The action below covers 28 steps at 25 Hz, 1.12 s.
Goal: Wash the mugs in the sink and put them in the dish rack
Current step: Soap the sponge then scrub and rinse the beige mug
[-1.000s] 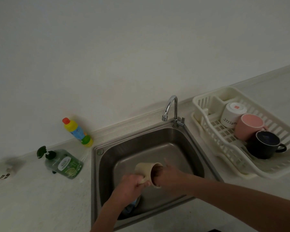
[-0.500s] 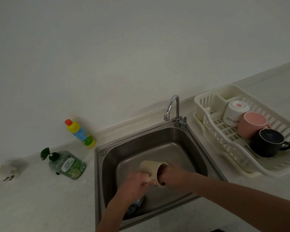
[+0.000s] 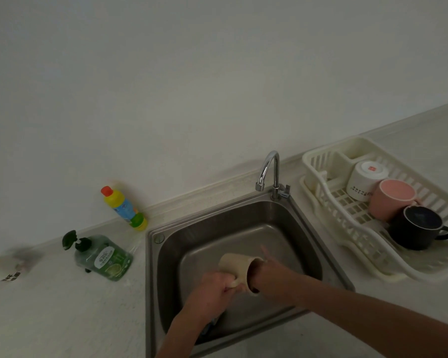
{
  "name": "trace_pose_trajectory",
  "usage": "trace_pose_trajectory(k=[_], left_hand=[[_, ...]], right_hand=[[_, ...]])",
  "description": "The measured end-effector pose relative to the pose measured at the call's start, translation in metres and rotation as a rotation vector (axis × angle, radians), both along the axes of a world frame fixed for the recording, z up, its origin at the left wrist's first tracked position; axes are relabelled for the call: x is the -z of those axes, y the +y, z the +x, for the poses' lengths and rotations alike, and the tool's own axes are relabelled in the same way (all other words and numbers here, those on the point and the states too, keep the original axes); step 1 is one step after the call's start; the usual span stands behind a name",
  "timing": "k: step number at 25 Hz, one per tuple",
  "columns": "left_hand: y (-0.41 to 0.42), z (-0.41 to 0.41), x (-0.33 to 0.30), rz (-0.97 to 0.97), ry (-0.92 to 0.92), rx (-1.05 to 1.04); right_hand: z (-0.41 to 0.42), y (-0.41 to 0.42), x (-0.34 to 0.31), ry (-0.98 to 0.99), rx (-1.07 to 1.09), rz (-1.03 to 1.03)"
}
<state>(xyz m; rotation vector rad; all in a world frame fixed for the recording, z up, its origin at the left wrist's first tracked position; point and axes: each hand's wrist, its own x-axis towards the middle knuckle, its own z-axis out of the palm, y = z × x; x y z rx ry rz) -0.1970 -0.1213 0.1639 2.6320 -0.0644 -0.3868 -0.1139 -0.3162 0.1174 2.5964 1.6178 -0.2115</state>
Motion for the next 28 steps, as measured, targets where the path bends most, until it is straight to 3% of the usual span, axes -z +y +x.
trace_pose_trajectory(k=[1,4,5,6,8,9,10,11,12,15,16,17,18,20,21,22,23,24,27,28], left_hand=[[-0.003,0.001,-0.002,-0.022,-0.008,-0.022],[0.001,0.004,-0.004,-0.016,-0.072,-0.059],[0.006,0.004,-0.003,-0.022,-0.081,-0.063],[0.011,0.004,-0.004,-0.038,-0.087,-0.074],[0.018,0.004,-0.004,-0.037,-0.077,-0.070],[0.017,0.004,-0.006,-0.014,-0.071,-0.043],[0.014,0.004,-0.006,0.007,-0.065,-0.012],[0.010,0.002,-0.007,0.011,-0.062,-0.001],[0.007,0.003,-0.007,0.006,-0.068,-0.008],[0.009,0.006,-0.004,0.027,-0.106,-0.015],[0.015,0.007,-0.003,0.017,-0.103,-0.019],[0.021,0.007,-0.003,-0.006,-0.098,-0.037],[0.027,0.007,-0.003,-0.031,-0.088,-0.055],[0.032,0.008,-0.004,-0.027,-0.048,-0.041],[0.031,0.008,-0.005,-0.011,-0.030,-0.015],[0.028,0.009,-0.005,0.005,-0.031,0.015],[0.024,0.010,-0.006,0.025,-0.045,0.031],[0.021,0.012,-0.005,0.035,-0.064,0.029],[0.023,0.016,-0.002,-0.038,-0.096,-0.038],[0.026,0.015,-0.003,-0.067,-0.099,-0.047]], right_hand=[[0.003,0.008,0.006,0.158,0.077,0.021],[-0.005,0.038,-0.020,1.216,0.712,0.588],[-0.011,0.043,-0.028,1.352,0.793,0.720],[-0.015,0.036,-0.031,1.302,0.672,0.746],[-0.009,0.018,-0.027,0.619,0.173,0.375],[-0.007,0.013,-0.027,0.288,0.054,0.071],[0.002,0.012,-0.016,0.012,-0.050,-0.062],[0.007,0.014,-0.007,-0.007,-0.035,-0.096],[0.006,0.023,-0.008,0.191,0.097,-0.050],[0.002,0.050,-0.018,1.501,0.822,0.545],[0.001,0.051,-0.022,1.705,0.936,0.695],[0.000,0.046,-0.024,1.635,0.861,0.708],[-0.003,0.033,-0.026,1.350,0.623,0.567],[0.004,0.019,-0.016,0.505,0.121,0.106],[0.009,0.016,-0.010,0.244,-0.018,-0.050],[0.013,0.018,-0.006,0.153,-0.035,-0.092],[0.010,0.026,-0.006,0.223,0.028,-0.049],[0.007,0.034,-0.016,0.497,0.212,0.064],[0.000,0.054,-0.034,1.672,0.874,0.646],[0.000,0.054,-0.035,1.920,0.980,0.813]])
